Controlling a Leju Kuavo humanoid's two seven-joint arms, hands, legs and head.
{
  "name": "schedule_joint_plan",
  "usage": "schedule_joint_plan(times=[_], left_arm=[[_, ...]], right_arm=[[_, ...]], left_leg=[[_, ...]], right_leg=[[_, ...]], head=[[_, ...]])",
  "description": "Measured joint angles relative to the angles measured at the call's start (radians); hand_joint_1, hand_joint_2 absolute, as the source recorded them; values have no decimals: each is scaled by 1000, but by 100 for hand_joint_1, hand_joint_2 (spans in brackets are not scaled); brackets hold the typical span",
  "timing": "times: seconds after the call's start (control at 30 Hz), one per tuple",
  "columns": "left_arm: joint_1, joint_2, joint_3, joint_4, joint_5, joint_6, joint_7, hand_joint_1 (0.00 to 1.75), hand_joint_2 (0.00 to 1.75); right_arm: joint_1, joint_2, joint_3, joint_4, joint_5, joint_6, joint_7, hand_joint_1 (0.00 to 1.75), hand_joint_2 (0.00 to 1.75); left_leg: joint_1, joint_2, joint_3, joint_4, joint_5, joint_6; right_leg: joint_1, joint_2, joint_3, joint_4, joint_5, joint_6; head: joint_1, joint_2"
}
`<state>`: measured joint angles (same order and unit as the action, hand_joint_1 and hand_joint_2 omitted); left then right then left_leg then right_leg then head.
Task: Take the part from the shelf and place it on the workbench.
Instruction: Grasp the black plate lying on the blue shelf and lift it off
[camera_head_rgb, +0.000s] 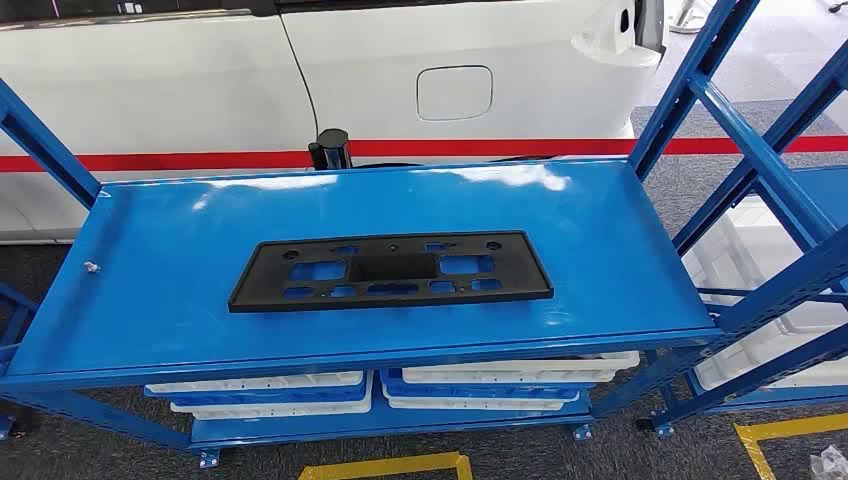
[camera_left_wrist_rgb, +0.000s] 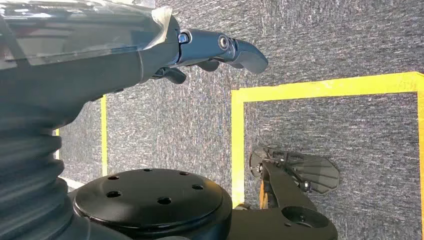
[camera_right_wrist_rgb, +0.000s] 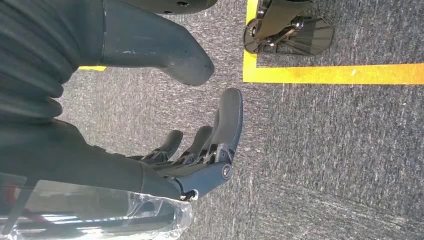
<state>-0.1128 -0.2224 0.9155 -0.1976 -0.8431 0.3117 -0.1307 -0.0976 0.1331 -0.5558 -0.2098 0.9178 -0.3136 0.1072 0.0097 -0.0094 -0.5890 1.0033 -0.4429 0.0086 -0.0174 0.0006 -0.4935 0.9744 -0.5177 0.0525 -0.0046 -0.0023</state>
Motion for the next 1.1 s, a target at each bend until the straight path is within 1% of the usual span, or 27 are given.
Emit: schedule_joint_plan(times=[0.1,0.2,0.3,0.37,0.47,0.53,0.6,0.67,0.7,0.77,0.83,0.93,1.0,1.1], left_arm=[[0,0,0,0,0,0,1,0,175],[0,0,0,0,-1,0,2,0,175],[0,0,0,0,-1,0,2,0,175],[0,0,0,0,0,0,0,0,175],[1,0,0,0,2,-3,-6,0,175],[1,1,0,0,0,-7,-8,0,175],[1,2,0,0,-3,-15,-8,0,175],[1,3,0,0,-4,-21,-8,0,175],[1,3,0,0,-5,-23,-8,0,175],[1,3,0,0,-6,-26,-8,0,175],[1,3,0,0,-8,-31,-9,0,175],[2,3,1,0,-8,-33,-14,0,175],[2,3,2,0,-5,-34,-19,0,175],[2,3,8,0,1,-36,-22,0,175]], right_arm=[[0,0,0,0,-2,-2,0,175,175],[0,0,-1,0,-19,-26,-10,175,175],[-2,-3,-17,0,-67,-84,-62,175,175],[-7,-13,-47,-1,-125,-143,-143,175,175],[-21,-45,-116,-8,-233,-222,-285,175,175],[-27,-73,-167,-18,-297,-255,-369,175,175],[-26,-107,-226,-35,-376,-272,-469,175,175],[-18,-147,-295,-65,-457,-259,-568,175,175],[-11,-166,-329,-83,-484,-244,-599,175,175],[3,-200,-394,-127,-522,-214,-638,175,175],[18,-217,-450,-182,-547,-185,-666,175,175],[44,-213,-522,-307,-560,-125,-678,175,175],[62,-200,-561,-419,-569,-65,-682,175,175],[94,-156,-611,-702,-565,71,-638,175,175]], left_leg=[[0,0,0,0,0,0],[0,0,0,0,0,0],[0,0,0,0,0,0],[0,0,0,0,0,0],[0,0,0,0,0,0],[-1,0,0,0,0,0],[-2,-1,0,0,0,0],[-4,-1,0,1,-1,1],[-4,-2,0,1,-1,2],[-5,-2,0,1,-1,2],[-6,-1,0,0,-2,3],[-6,-1,1,0,-2,3],[-6,-1,1,0,-2,3],[-6,-1,1,0,-2,3]], right_leg=[[0,0,0,0,0,0],[0,0,0,0,0,0],[0,0,0,0,0,0],[0,0,0,0,0,0],[-1,0,0,0,0,0],[-2,0,0,0,0,0],[-3,0,0,0,0,0],[-4,-1,0,0,0,1],[-5,-1,0,0,0,1],[-5,-1,1,0,0,1],[-5,-1,1,0,0,1],[-5,-1,1,0,-1,2],[-5,-1,1,0,-2,3],[-5,-1,2,0,-2,3]], head=[[0,0],[0,0],[0,0],[0,0],[0,0],[0,0],[0,0],[0,0],[0,0],[0,0],[0,0],[0,0],[0,0],[0,0]])
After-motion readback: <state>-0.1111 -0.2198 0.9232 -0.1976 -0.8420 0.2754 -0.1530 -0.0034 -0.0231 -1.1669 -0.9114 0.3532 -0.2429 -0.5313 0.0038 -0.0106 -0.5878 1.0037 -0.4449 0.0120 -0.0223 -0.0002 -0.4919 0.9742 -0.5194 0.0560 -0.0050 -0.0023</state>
